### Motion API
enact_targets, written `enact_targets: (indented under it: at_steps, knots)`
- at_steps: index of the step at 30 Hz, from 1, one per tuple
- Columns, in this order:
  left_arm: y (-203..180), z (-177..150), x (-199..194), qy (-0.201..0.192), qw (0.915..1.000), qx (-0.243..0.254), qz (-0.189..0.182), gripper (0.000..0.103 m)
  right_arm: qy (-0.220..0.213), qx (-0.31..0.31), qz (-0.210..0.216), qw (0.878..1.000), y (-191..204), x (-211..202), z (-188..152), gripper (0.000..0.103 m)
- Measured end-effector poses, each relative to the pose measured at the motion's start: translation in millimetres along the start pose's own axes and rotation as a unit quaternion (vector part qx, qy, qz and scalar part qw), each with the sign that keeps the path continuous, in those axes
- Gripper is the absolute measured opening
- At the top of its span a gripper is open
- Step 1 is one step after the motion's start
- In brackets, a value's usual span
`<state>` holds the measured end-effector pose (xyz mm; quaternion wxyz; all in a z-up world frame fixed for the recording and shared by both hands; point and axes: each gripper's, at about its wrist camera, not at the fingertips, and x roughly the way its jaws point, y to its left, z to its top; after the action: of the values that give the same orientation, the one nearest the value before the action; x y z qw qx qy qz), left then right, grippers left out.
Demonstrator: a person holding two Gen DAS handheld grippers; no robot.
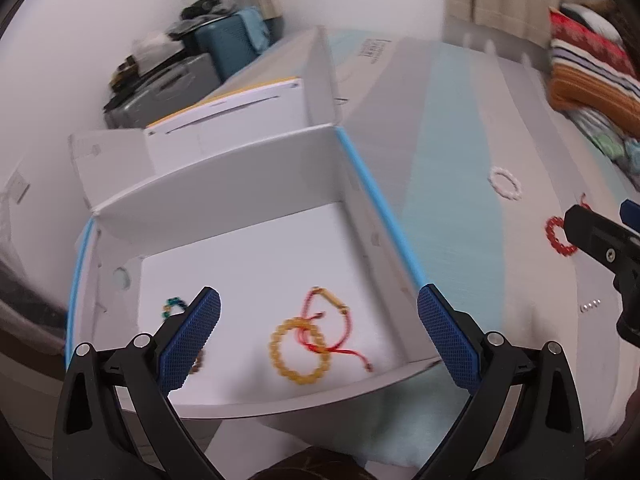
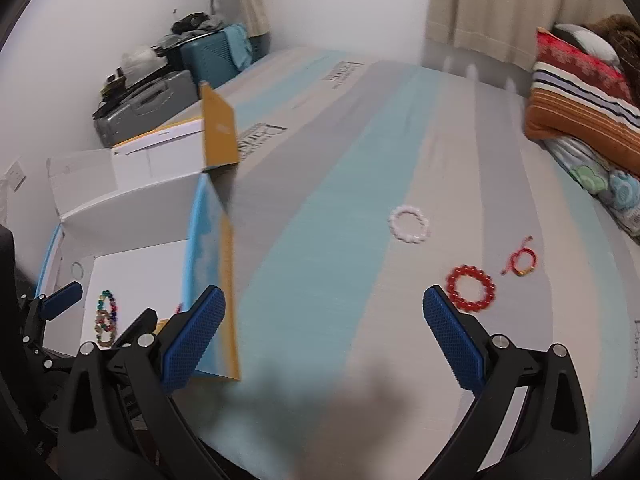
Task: Organize jewelry
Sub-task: 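Move both tools back toward the remaining bracelets on the bed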
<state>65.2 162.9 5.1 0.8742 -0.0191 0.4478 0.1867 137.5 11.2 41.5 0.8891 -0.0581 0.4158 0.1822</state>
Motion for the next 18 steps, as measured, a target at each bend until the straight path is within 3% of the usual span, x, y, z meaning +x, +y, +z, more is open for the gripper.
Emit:
enact_targets:
  at_steps: [18]
  knots:
    - [-124.5, 18.4, 23.6, 0.001, 0.9955, 0.069, -0.065, 0.097, 0.006, 0.043, -0.067, 0.997, -120.0, -1.0, -47.9, 0.095]
